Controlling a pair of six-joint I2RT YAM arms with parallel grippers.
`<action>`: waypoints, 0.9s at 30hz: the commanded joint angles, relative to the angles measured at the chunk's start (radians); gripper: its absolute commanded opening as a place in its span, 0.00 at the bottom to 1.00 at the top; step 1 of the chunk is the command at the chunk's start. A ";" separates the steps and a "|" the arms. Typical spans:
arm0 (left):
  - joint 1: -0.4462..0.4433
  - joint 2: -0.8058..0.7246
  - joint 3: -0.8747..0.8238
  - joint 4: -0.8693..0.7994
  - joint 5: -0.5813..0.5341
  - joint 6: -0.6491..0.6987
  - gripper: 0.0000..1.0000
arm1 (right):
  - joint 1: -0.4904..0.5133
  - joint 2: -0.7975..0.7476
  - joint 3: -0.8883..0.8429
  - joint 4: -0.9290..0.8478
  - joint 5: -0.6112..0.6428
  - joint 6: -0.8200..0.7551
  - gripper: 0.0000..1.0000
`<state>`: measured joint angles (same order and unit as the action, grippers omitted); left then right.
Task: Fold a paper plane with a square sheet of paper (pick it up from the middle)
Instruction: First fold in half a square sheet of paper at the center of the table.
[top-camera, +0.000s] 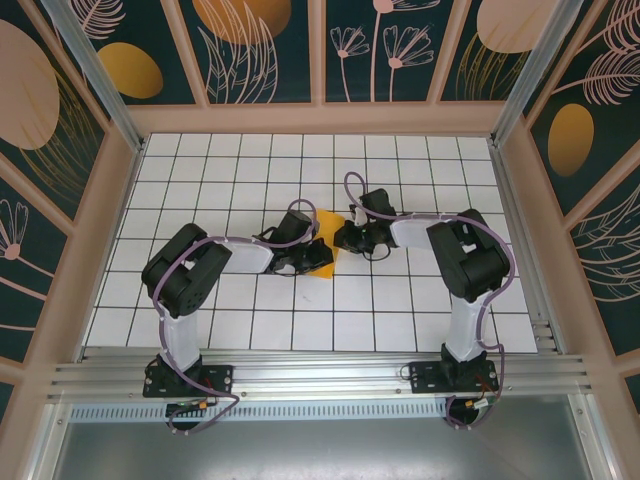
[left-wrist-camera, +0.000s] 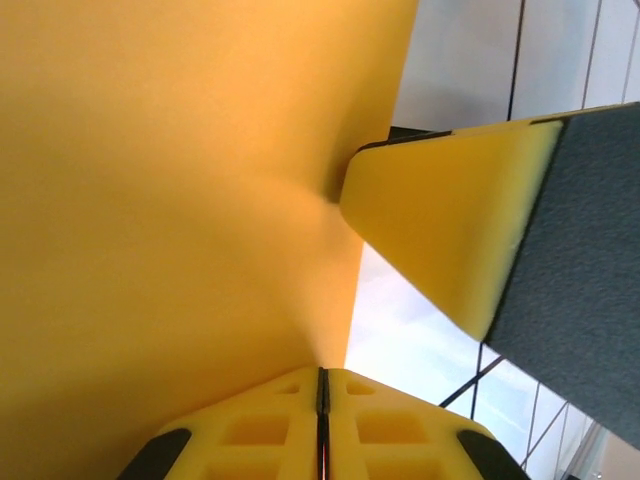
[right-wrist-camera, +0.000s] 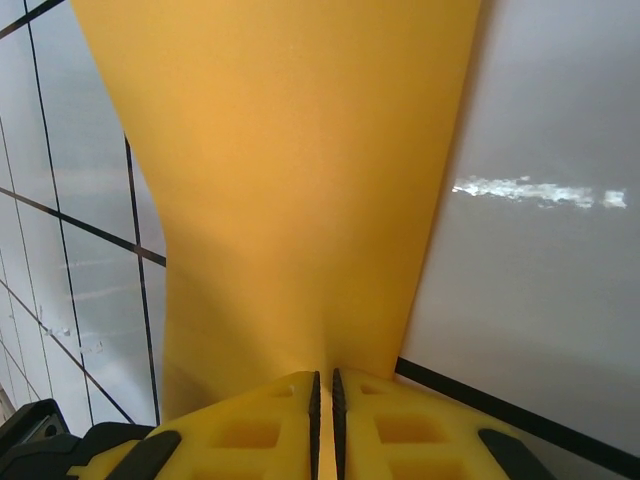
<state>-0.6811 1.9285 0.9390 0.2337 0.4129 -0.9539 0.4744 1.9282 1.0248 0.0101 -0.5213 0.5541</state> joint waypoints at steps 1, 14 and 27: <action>-0.008 0.009 -0.011 -0.045 -0.022 0.028 0.09 | -0.016 0.033 0.036 -0.042 0.010 -0.039 0.14; -0.009 0.017 -0.045 -0.071 -0.029 0.028 0.07 | -0.061 0.073 0.105 -0.079 0.023 -0.088 0.11; -0.008 0.020 -0.051 -0.073 -0.027 0.027 0.06 | -0.091 0.149 0.213 -0.103 0.026 -0.108 0.11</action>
<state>-0.6811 1.9282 0.9264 0.2512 0.4042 -0.9440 0.3973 2.0407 1.1999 -0.0811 -0.5411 0.4721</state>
